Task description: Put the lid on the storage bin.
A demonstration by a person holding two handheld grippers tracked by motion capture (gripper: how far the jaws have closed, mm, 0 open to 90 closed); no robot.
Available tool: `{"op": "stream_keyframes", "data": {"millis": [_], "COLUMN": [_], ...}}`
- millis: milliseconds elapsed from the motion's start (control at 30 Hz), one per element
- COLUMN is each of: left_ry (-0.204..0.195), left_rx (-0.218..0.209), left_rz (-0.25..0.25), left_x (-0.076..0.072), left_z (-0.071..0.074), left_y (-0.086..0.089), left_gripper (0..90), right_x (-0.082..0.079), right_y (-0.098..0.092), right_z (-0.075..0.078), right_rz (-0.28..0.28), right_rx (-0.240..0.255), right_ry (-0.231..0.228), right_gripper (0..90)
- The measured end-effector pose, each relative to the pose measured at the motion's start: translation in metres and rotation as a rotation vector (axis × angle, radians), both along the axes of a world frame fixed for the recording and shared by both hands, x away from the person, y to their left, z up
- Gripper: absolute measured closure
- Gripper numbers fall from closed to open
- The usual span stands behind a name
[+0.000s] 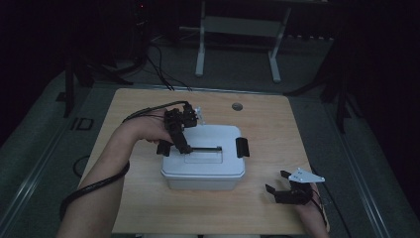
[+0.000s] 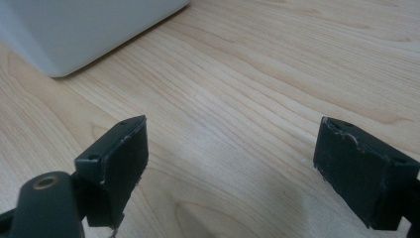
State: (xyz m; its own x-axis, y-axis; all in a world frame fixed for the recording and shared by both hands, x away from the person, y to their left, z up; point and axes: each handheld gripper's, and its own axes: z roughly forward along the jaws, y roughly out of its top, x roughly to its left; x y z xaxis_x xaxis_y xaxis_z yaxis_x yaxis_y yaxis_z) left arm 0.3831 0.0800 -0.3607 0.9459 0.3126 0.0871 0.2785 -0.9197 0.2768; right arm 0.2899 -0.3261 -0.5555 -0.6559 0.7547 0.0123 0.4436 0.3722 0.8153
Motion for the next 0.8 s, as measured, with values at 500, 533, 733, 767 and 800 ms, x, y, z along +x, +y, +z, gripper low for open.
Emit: {"op": "stream_keyframes", "data": {"millis": [500, 533, 733, 767, 800], "left_ry": [-0.031, -0.034, -0.020, -0.026, -0.027], "left_rx": [-0.112, -0.116, -0.150, -0.150, -0.152], "left_rz": [0.091, 0.098, 0.123, 0.128, 0.125], "left_x": [-0.015, -0.016, -0.025, -0.027, -0.028], "left_z": [-0.010, -0.012, -0.023, -0.025, -0.026], "left_y": [0.056, 0.060, 0.081, 0.083, 0.085], "left_gripper": [12.4, 12.5, 12.5, 12.5, 12.5], "right_x": [-0.001, -0.001, -0.001, -0.001, -0.001], "right_y": [-0.001, -0.001, -0.001, 0.000, 0.000], "right_z": [0.000, 0.000, 0.000, 0.000, 0.000], "right_rz": [-0.012, -0.013, -0.013, -0.012, -0.012], "right_rx": [0.009, 0.009, -0.001, -0.002, -0.003], "right_ry": [0.000, 0.000, -0.001, -0.002, -0.001], "right_gripper": [13.6, 13.5, 13.6, 13.5, 13.5]}}
